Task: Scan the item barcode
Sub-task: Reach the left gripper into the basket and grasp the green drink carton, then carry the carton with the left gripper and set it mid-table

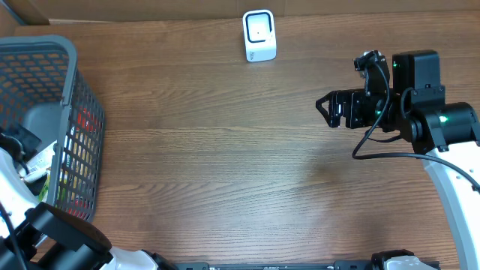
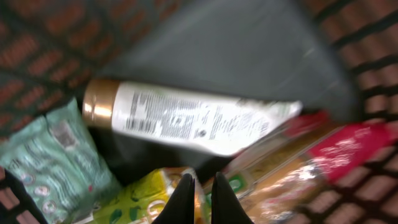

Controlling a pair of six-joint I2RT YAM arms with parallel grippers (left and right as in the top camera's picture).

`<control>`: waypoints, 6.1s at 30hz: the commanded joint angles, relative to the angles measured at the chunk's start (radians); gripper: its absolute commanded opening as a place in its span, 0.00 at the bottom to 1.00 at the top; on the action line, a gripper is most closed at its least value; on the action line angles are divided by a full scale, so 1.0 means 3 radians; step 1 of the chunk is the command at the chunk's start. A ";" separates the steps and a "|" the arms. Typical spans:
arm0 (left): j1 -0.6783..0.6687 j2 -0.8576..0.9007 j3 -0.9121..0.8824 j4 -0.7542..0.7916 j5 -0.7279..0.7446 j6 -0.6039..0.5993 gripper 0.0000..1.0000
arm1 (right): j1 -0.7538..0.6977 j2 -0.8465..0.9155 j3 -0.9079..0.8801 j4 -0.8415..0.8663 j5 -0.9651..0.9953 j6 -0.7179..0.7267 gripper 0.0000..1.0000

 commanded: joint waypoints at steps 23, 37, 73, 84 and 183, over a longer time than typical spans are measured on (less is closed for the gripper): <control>0.0018 -0.0066 0.0416 -0.1141 0.0785 0.1144 1.00 | 0.0022 -0.0009 0.0085 0.0303 -0.0020 0.0701 1.00; 0.0018 -0.0083 0.0415 -0.1287 0.0144 0.1144 1.00 | 0.0022 -0.0009 0.0085 0.0224 -0.0020 0.0701 1.00; 0.0034 -0.0032 -0.0857 -0.0160 -0.0378 0.2281 0.99 | 0.0022 0.0230 0.0047 0.0150 -0.0022 0.0716 1.00; 0.0062 -0.0006 -0.1090 0.0418 -0.0203 0.2280 0.95 | 0.0022 0.0244 0.0047 0.0128 -0.0022 0.0715 1.00; -0.3774 0.1563 0.3273 -0.2233 -0.0134 -0.1583 1.00 | 0.0022 0.0251 0.0047 0.0181 0.0244 0.0713 1.00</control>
